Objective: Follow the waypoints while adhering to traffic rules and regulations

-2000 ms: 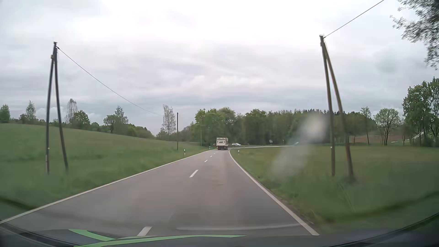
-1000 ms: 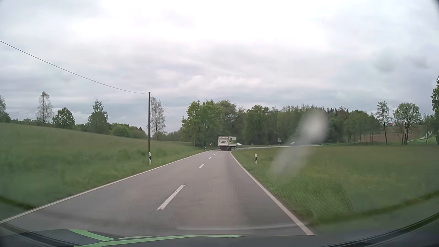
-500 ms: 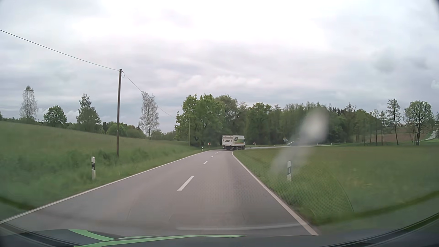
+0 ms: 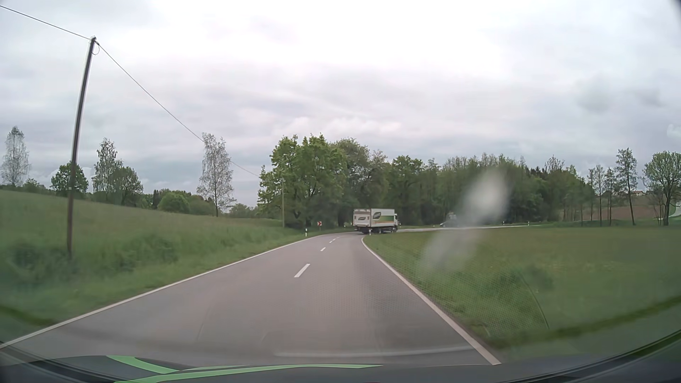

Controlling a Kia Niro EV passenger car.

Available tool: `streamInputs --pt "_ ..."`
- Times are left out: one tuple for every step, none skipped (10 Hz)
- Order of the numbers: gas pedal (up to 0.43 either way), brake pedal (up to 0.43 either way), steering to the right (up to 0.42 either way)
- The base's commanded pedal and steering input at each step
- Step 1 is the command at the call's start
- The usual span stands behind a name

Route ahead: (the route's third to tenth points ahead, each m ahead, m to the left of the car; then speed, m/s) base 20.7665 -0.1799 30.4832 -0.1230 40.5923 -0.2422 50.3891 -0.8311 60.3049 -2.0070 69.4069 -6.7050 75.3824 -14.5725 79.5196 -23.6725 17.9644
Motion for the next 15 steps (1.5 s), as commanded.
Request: streamInputs --pt "0.000 0.116 0.005" --pt "0.000 0.128 0.005" --pt "0.000 0.140 0.005" --pt "0.000 0.152 0.005" --pt "0.000 0.165 0.005" --pt "0.000 0.171 0.005" --pt "0.000 0.183 0.006" --pt "0.000 0.189 0.006" --pt "0.000 0.201 0.006" --pt "0.000 0.207 0.006" --pt "0.000 0.213 0.007" --pt "0.000 0.213 0.007" --pt "0.000 0.220 0.007" --pt "0.000 0.220 0.008" --pt "0.000 0.220 0.009"
